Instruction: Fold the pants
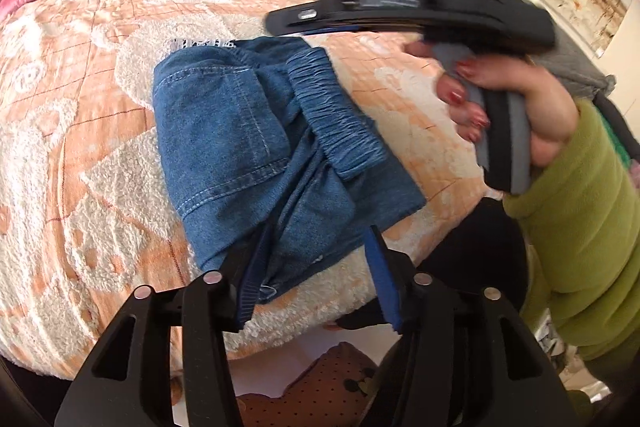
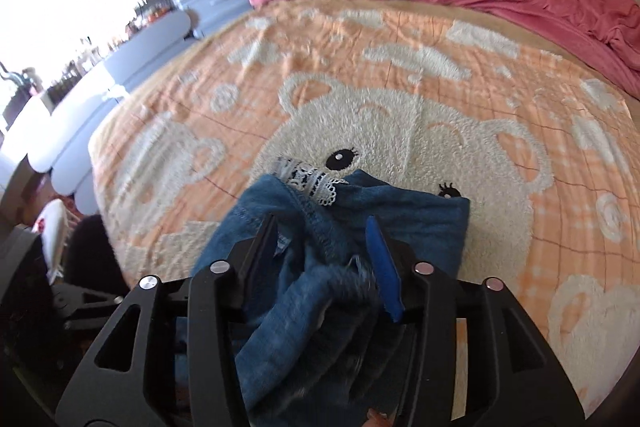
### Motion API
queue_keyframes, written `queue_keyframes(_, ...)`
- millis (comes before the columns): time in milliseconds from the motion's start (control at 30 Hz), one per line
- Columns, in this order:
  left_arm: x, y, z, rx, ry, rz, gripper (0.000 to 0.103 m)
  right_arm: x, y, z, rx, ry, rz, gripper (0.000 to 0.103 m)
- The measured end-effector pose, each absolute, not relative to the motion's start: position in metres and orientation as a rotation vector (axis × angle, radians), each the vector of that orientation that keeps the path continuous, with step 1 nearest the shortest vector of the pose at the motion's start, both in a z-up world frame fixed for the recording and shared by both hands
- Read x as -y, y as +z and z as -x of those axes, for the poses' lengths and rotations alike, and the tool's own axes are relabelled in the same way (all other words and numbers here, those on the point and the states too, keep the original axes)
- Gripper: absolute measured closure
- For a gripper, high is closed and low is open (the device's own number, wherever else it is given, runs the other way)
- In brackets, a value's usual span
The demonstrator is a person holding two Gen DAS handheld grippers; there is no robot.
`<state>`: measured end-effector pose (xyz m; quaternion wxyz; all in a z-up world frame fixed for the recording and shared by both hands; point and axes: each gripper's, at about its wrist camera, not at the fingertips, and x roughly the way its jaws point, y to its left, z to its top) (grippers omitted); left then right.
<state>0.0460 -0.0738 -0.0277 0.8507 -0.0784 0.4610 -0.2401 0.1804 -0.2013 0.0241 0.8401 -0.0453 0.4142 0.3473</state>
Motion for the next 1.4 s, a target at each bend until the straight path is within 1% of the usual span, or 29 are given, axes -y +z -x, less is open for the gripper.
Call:
queue_keyframes(100,0.070,-0.024,-0.041,-0.964,-0.522,0.174,0.053,0.221,0.036,-0.155,-0.823,0.757,0.085,0.056)
queue_keyframes(167,0.067,-0.020,-0.037,-0.958,-0.542,0.185,0.048,0.231,0.039,-0.138,-0.805,0.758,0.081,0.054)
queue_keyframes(233,0.063,-0.014,-0.030,-0.943,-0.546,0.187,0.047,0.238,0.038,-0.121,-0.790,0.762,0.084,0.051)
queue_keyframes(300,0.054,-0.006,-0.026,-0.919,-0.537,0.199,0.047,0.242,0.035,-0.105,-0.785,0.760,0.100,0.050)
queue_keyframes(400,0.037,0.006,-0.026,-0.883,-0.481,0.205,0.042,0.241,0.027,-0.079,-0.792,0.765,0.167,0.050)
queue_keyframes(600,0.012,0.007,-0.059,-0.899,-0.392,0.218,0.042,0.204,0.011,-0.027,-0.743,0.877,0.382,0.050)
queue_keyframes(867,0.023,0.001,-0.116,-0.980,-0.423,0.207,0.044,0.165,-0.002,-0.021,-0.661,0.938,0.601,0.051)
queue_keyframes(967,0.034,-0.005,-0.130,-1.010,-0.443,0.191,0.044,0.155,-0.010,-0.027,-0.656,0.936,0.673,0.057)
queue_keyframes(1067,0.045,-0.016,-0.145,-1.041,-0.454,0.162,0.044,0.146,-0.014,-0.030,-0.644,0.975,0.734,0.065)
queue_keyframes(1167,0.049,-0.028,-0.157,-1.071,-0.450,0.160,0.044,0.136,-0.016,-0.022,-0.605,1.026,0.806,0.065)
queue_keyframes(1200,0.050,-0.029,-0.158,-1.073,-0.449,0.157,0.044,0.132,-0.018,-0.021,-0.598,1.033,0.828,0.067)
queue_keyframes(1233,0.050,-0.031,-0.161,-1.076,-0.448,0.158,0.044,0.129,-0.020,-0.021,-0.600,1.034,0.850,0.078)
queue_keyframes(1300,0.049,-0.032,-0.165,-1.077,-0.447,0.170,0.044,0.127,-0.024,-0.022,-0.611,1.040,0.867,0.084)
queue_keyframes(1333,0.049,-0.033,-0.165,-1.077,-0.447,0.175,0.044,0.129,-0.024,-0.022,-0.625,1.061,0.855,0.090)
queue_keyframes(1367,0.049,-0.033,-0.166,-1.075,-0.447,0.179,0.042,0.132,-0.024,-0.021,-0.636,1.070,0.848,0.091)
queue_keyframes(1400,0.049,-0.034,-0.166,-1.073,-0.448,0.181,0.042,0.134,-0.024,-0.020,-0.643,1.075,0.847,0.097)
